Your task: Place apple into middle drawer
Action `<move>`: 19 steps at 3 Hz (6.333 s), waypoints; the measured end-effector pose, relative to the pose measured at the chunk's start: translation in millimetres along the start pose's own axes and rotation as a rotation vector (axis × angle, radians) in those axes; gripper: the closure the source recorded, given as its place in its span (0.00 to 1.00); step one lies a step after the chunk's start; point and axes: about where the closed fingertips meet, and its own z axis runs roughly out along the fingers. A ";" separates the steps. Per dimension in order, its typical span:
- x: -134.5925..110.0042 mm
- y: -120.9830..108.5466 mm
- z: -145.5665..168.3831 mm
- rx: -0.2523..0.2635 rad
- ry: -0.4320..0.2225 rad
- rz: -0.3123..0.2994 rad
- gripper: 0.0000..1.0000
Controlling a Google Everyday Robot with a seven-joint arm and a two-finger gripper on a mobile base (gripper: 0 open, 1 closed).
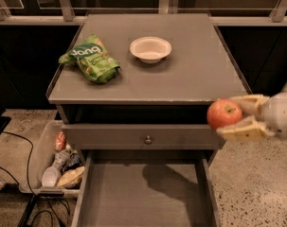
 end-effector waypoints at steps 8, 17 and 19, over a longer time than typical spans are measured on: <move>216.0 88.0 242.6 -0.023 0.126 0.177 1.00; 318.5 110.0 373.2 -0.010 0.277 0.143 0.11; 318.5 110.1 373.3 -0.010 0.277 0.143 0.00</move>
Offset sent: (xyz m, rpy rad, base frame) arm -0.0860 0.0345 -0.1971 -0.0849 0.1430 -0.0287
